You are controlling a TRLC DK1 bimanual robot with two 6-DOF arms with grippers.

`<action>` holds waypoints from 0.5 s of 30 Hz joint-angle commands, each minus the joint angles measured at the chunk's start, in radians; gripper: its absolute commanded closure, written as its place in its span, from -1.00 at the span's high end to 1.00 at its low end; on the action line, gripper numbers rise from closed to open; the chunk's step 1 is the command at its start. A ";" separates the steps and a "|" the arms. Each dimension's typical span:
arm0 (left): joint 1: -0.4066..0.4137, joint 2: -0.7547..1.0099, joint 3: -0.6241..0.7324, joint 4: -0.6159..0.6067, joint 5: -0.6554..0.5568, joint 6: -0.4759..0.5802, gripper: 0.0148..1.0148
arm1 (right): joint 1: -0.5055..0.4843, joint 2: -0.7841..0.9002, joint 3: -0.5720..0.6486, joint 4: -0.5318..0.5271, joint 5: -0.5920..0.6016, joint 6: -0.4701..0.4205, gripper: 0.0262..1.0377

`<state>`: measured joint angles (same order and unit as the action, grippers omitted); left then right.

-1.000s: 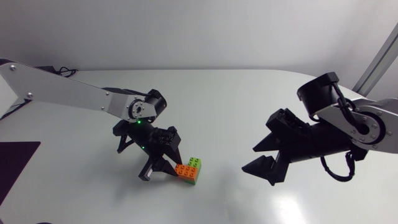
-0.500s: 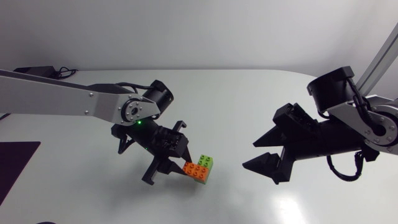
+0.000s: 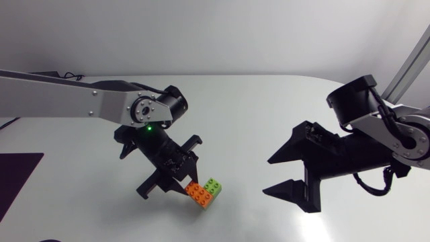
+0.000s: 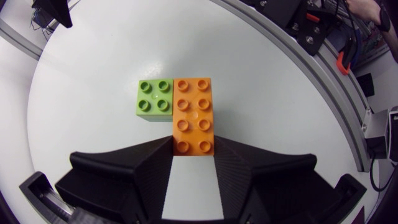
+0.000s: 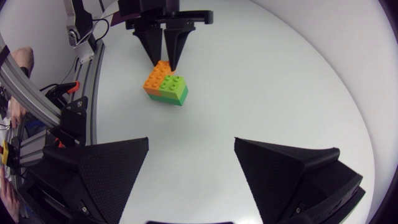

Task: Separate the duplo bricks

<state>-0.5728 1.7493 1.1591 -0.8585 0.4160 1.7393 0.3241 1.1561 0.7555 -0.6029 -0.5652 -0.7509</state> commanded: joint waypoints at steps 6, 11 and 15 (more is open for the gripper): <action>-0.053 0.076 0.134 -0.094 -0.011 0.083 -0.62 | 0.030 0.096 0.002 0.026 -0.018 -0.064 0.92; -0.079 0.101 0.163 -0.125 -0.013 0.108 -0.62 | 0.036 0.113 -0.021 0.055 -0.033 -0.094 0.92; -0.104 0.102 0.172 -0.129 -0.013 0.121 -0.62 | 0.043 0.114 -0.028 0.063 -0.064 -0.130 0.92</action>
<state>-0.6598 1.8297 1.2972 -0.9695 0.4061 1.8111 0.3553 1.2537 0.7540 -0.5465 -0.6155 -0.8371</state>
